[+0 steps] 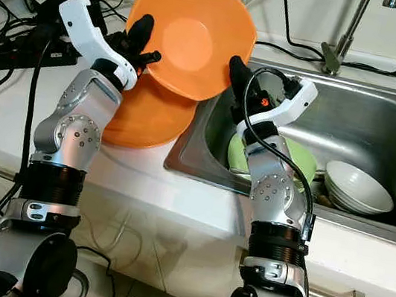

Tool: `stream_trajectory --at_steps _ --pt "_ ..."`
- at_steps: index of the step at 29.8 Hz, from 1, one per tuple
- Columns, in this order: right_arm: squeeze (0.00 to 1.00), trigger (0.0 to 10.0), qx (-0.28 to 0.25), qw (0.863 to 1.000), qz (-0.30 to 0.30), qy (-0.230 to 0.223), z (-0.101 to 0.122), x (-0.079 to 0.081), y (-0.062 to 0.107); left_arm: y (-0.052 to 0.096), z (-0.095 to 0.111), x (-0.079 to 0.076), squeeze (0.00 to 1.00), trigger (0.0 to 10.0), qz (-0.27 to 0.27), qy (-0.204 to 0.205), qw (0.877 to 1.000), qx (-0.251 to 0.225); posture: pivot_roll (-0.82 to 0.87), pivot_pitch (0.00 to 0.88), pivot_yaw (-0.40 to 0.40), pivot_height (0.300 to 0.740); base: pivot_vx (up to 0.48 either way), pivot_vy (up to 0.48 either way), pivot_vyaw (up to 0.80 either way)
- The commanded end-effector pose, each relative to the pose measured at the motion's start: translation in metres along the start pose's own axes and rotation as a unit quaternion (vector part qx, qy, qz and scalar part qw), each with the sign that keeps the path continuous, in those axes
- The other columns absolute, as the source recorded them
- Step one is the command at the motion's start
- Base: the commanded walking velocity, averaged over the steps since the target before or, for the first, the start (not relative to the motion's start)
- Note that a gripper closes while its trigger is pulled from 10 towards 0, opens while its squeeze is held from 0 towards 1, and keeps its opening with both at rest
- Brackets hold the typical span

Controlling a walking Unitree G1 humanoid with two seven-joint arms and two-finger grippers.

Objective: Kitchen organization

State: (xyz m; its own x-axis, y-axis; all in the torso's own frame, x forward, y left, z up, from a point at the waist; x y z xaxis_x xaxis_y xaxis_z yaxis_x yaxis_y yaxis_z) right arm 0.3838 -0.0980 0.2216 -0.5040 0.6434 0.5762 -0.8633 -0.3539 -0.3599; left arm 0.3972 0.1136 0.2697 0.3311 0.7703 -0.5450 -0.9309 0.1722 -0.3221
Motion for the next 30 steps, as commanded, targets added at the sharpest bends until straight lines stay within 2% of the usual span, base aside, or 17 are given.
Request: stream_trajectory --at_steps 1,14,30 --pt "0.00 10.0 0.008 1.000 0.004 0.001 -0.0031 0.0022 0.0011 0.0004 0.0102 -0.0102 0.00 10.0 -0.027 0.003 0.999 -0.022 0.13 0.018 0.113 0.740 0.000 0.000 0.00" --pt "0.00 10.0 0.013 1.000 0.002 0.006 -0.0047 0.0015 0.0013 0.0021 0.0123 -0.0133 0.00 10.0 -0.039 0.007 0.999 -0.028 0.13 0.015 0.112 0.740 0.000 0.000 0.00" --pt "0.00 10.0 0.005 1.000 0.007 0.004 -0.0030 0.0040 0.0000 0.0040 0.0026 -0.0183 0.00 10.0 -0.056 0.000 0.998 -0.006 0.13 0.011 0.108 0.740 0.000 0.000 0.00"
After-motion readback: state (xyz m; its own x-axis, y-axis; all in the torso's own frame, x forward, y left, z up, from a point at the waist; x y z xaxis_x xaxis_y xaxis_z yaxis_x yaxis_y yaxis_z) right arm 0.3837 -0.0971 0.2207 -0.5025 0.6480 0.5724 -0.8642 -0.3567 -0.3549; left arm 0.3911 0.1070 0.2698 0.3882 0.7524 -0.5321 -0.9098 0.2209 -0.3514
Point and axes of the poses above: a point about 5 cm out from each wrist's last joint towards the gripper, its own y axis pointing back from the gripper into the wrist, its own z axis along the axis of the wrist's last joint, x = y × z, the point moved 3 cm from there along -y, pointing out of the wrist towards the gripper, and after that the axes turned 6 degrees about y, right-handed, at the moved point
